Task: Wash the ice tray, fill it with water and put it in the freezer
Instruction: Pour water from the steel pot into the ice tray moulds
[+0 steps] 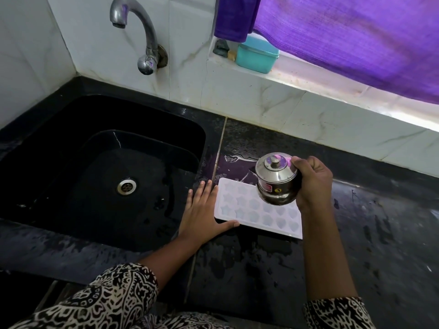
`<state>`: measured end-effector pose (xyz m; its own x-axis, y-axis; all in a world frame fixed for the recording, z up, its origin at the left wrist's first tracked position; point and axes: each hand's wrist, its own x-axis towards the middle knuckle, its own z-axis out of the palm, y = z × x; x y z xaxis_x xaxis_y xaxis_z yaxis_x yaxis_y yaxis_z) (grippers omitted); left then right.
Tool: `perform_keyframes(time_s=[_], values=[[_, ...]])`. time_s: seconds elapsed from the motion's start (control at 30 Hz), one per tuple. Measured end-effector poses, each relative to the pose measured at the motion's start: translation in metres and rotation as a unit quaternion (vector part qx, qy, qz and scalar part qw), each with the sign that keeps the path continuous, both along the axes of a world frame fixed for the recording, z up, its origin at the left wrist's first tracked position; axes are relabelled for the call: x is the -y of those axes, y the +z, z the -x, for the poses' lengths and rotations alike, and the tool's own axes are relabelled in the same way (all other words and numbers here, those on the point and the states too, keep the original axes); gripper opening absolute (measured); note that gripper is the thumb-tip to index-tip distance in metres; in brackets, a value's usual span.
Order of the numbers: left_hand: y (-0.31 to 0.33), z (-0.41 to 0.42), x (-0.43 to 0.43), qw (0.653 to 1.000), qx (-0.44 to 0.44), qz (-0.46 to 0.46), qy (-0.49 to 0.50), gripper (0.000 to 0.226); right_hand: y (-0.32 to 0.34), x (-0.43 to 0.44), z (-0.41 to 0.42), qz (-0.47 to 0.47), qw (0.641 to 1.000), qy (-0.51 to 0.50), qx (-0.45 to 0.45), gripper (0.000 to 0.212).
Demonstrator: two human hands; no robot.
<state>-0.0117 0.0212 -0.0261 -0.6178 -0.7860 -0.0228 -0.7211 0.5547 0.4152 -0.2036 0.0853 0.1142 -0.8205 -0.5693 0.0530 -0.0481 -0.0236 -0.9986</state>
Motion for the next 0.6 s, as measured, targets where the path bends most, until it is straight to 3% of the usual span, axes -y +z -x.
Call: perform_keyframes(time_s=[0.2,0.6], values=[[-0.001,0.0,0.0,1.0,-0.003,-0.003,-0.001,0.127,-0.004,-0.01,0.007,-0.003,1.0,-0.022,-0.006,0.035],[-0.002,0.001,0.0,1.0,-0.008,0.008,0.001,0.129,-0.003,-0.022,0.013,-0.059,0.992,-0.019,-0.11,0.04]])
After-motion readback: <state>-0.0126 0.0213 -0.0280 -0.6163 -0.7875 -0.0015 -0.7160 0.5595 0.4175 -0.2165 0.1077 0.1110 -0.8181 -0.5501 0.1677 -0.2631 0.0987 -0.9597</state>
